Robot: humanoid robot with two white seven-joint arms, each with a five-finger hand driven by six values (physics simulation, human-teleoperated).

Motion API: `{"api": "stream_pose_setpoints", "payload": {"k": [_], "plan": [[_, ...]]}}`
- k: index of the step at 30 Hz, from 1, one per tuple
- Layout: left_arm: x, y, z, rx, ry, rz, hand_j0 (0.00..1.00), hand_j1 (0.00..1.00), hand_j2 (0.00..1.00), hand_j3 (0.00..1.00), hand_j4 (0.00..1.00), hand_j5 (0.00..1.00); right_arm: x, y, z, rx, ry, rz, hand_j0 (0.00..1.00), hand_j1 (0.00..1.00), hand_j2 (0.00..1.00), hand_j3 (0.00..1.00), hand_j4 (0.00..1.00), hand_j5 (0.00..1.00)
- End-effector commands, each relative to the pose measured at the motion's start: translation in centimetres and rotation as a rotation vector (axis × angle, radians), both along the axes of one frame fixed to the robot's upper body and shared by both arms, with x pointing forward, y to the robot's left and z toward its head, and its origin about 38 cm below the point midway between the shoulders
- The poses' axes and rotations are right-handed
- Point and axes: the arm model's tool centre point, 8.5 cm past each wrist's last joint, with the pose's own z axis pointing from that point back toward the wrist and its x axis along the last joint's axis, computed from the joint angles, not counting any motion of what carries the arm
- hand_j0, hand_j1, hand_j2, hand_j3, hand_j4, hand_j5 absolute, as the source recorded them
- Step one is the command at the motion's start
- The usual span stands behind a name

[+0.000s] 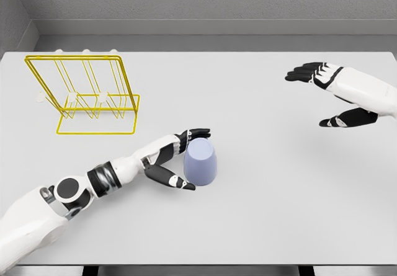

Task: Place the cup on the cup holder with both arms

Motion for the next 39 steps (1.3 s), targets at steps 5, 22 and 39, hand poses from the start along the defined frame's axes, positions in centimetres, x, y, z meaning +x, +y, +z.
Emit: {"api": "stream_pose_setpoints", "payload": {"k": [5, 22, 39], "plan": [[0.1, 0.0, 0.0, -0.008, 0.008, 0.007, 0.84, 0.84, 0.84, 0.84, 0.84, 0.84, 0.0, 0.0, 0.1, 0.007, 0.001, -0.001, 1.00, 1.00, 1.00, 1.00, 1.00, 1.00], [0.3, -0.8, 0.5, -0.042, -0.003, 0.007, 0.55, 0.55, 0.55, 0.55, 0.55, 0.55, 0.0, 0.0, 0.1, 0.008, 0.003, 0.001, 1.00, 1.00, 1.00, 1.00, 1.00, 1.00], [0.1, 1.7, 5.3, -0.079, -0.078, 0.000, 0.57, 0.57, 0.57, 0.57, 0.57, 0.57, 0.0, 0.3, 0.0, 0.020, -0.002, 0.006, 1.00, 1.00, 1.00, 1.00, 1.00, 1.00]]}}
